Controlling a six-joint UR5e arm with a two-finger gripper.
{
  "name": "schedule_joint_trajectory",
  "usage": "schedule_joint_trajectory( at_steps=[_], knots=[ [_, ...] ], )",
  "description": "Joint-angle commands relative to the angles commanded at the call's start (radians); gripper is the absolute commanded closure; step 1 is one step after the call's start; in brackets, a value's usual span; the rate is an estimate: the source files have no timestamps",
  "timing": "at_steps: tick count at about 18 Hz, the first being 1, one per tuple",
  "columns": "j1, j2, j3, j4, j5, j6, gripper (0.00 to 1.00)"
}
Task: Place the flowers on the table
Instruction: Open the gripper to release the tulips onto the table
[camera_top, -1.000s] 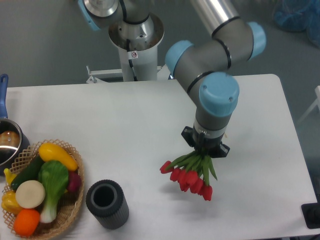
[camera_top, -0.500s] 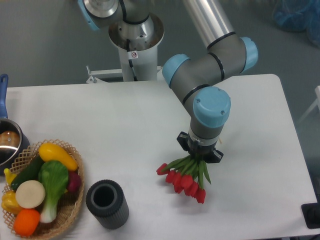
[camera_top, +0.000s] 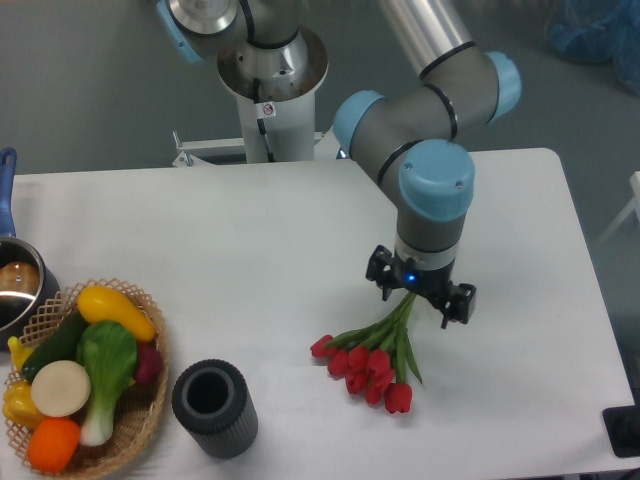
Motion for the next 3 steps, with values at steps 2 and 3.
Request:
schedule_joint_trajectory(
  at_steps=[2, 3],
  knots=[
    [0.029, -0.003, 0.002, 0.023, 0.022, 0.002, 0.0],
    [0.046, -0.002, -0.001, 0.025, 0.022, 0.003, 0.0]
  ],
)
